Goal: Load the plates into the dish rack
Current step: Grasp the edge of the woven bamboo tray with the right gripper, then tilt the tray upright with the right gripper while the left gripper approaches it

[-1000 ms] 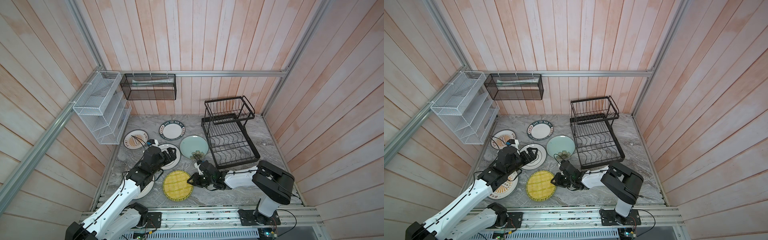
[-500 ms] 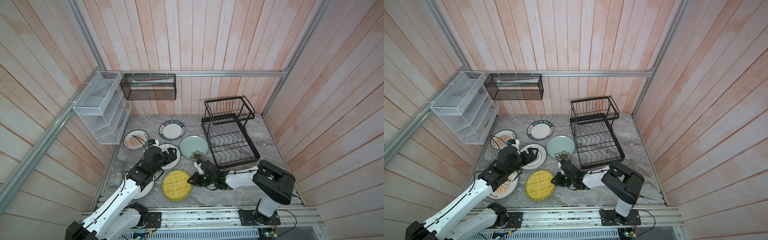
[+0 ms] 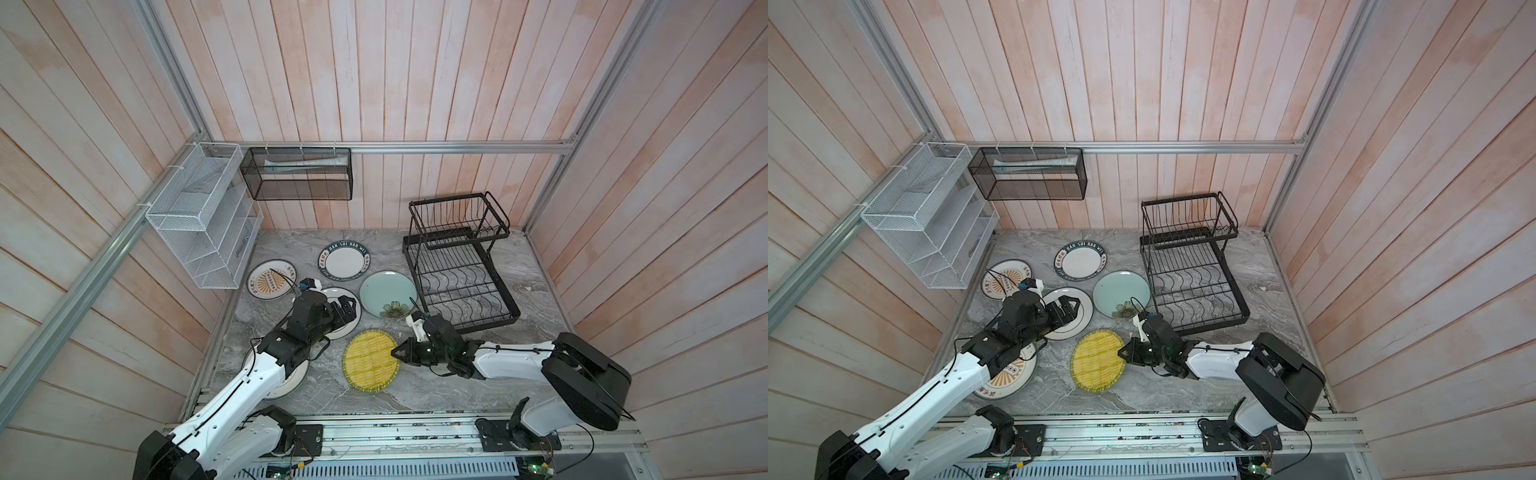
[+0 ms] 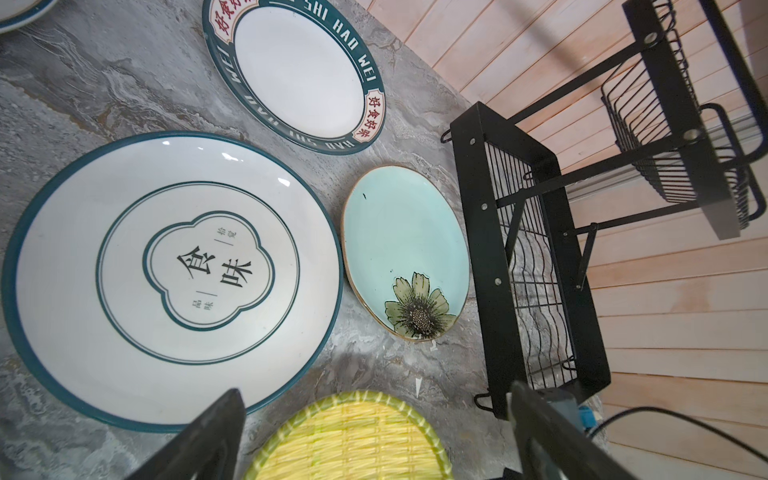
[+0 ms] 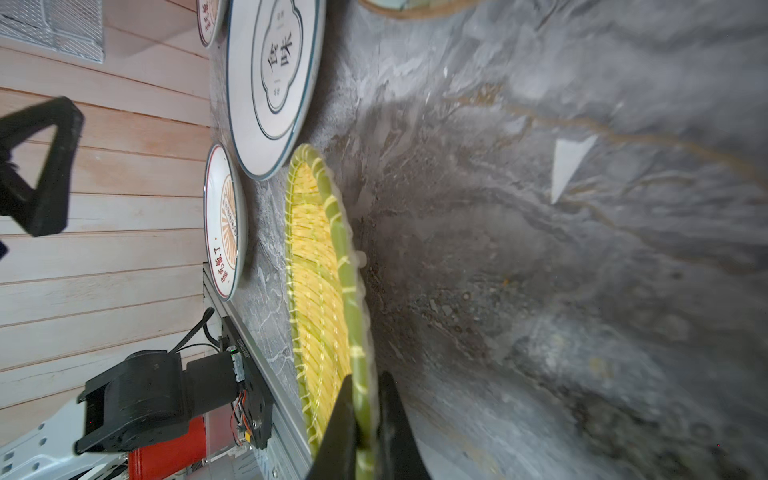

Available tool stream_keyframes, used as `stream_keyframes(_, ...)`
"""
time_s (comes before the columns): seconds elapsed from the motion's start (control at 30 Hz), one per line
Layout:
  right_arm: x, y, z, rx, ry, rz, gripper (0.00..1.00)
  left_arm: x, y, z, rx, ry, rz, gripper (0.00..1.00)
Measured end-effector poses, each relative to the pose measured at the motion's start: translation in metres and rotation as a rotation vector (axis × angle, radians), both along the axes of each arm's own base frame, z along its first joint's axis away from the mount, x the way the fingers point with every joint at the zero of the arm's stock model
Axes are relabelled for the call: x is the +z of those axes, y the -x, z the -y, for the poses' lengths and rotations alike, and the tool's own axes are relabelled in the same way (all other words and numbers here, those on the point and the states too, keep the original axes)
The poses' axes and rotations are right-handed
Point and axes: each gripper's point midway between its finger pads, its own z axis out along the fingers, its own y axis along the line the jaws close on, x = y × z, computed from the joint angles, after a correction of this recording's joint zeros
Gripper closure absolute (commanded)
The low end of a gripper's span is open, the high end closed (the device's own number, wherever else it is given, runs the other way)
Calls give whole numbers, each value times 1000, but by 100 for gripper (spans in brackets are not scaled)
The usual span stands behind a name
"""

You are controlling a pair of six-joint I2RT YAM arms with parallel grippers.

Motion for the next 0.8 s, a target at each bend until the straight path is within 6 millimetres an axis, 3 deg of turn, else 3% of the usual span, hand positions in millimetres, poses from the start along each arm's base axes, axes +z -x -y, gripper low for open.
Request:
stream_keyframes(0.2, 37, -20, 26, -57, -34, 100, 100, -1, -2, 5, -21, 1, -9, 1)
stream_keyframes(0.47, 84, -34, 48, -116, -104, 216, 100, 28, -16, 25, -129, -18, 51, 1)
stream_keyframes(0.8, 104, -62, 71, -206, -120, 307, 100, 51, -9, 57, -329, 36, 121, 10)
